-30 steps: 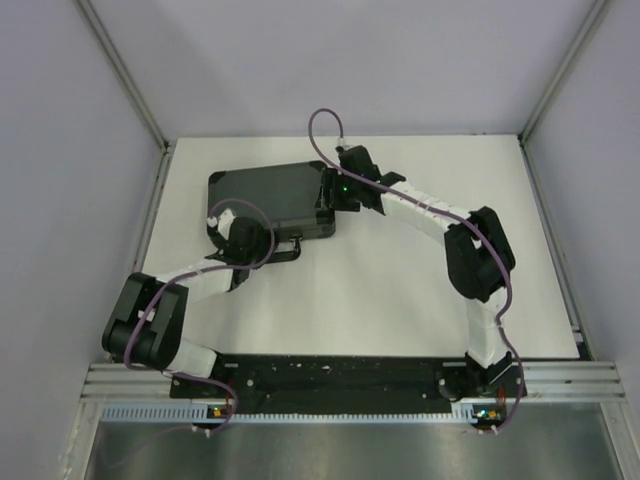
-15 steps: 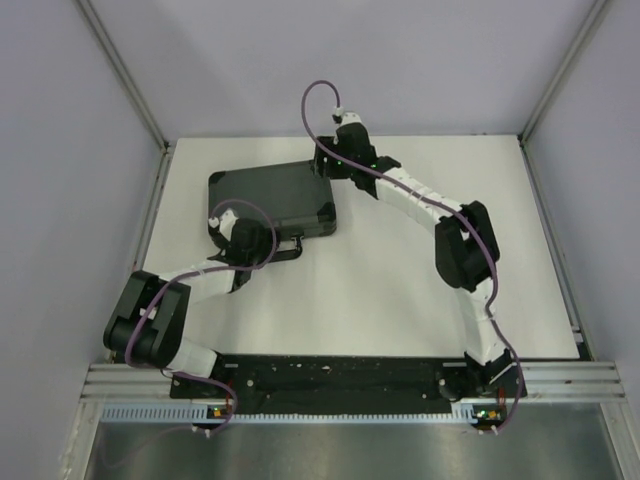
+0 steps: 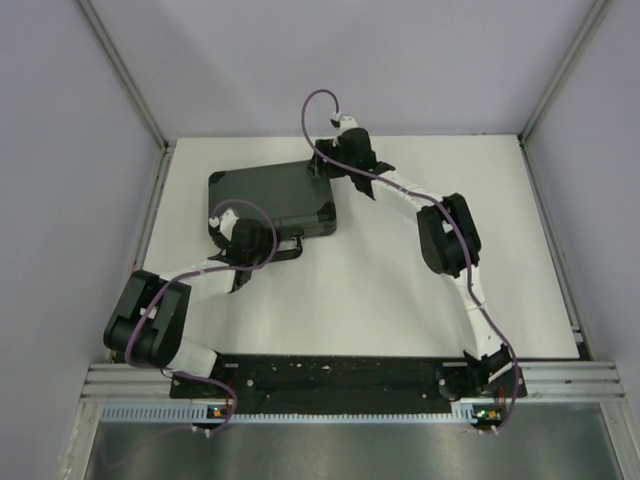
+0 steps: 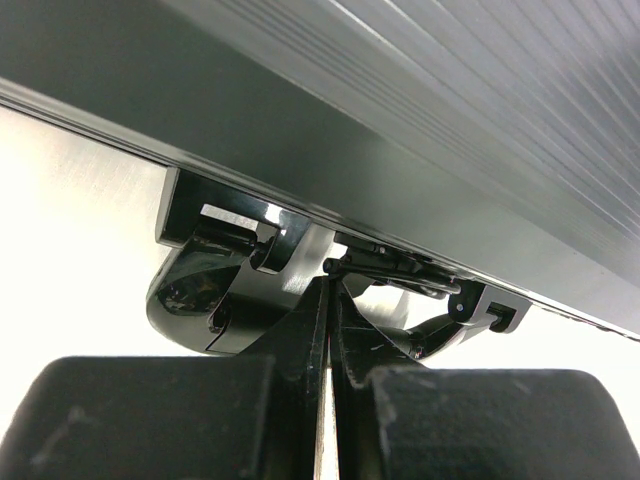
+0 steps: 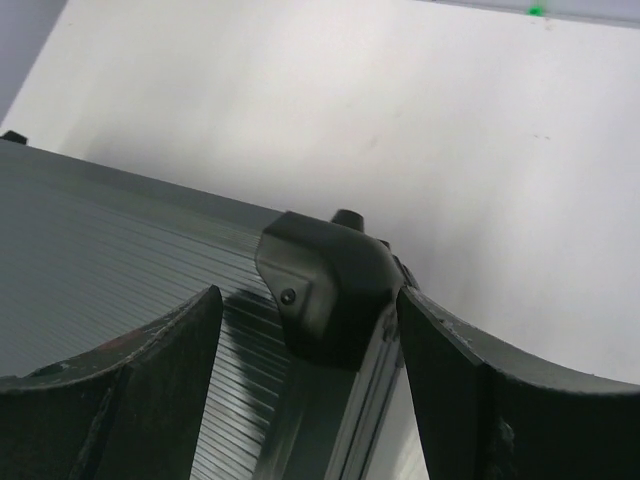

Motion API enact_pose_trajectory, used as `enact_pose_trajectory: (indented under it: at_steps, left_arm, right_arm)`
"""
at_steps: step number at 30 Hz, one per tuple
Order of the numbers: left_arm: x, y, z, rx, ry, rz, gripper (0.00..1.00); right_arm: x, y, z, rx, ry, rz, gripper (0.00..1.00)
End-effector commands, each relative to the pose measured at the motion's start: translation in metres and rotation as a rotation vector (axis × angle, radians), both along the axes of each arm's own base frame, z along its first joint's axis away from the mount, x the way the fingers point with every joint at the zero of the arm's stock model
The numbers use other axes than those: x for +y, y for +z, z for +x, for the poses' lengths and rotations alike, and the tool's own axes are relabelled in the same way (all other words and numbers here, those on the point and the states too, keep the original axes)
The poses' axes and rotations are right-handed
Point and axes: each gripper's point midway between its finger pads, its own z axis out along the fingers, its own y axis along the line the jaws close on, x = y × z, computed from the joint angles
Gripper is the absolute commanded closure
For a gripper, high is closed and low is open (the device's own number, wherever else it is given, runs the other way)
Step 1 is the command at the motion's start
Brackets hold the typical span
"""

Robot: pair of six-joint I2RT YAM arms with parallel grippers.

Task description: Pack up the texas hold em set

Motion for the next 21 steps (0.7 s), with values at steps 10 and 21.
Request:
enact_pose_trajectory:
  at_steps: [10,21]
  left_arm:
    - [0.0,-0.013,0.008,0.002,0.005,0.026,0.95]
    - [0.004,-0.015,0.02,0.018,0.006,0.17,1.0]
  right_arm:
    - [0.04,-0.021,-0.04,0.161,0.323,0.184,0.35]
    - [0.059,-0.026,-0.108,0.25,0.435,0.21,0.43]
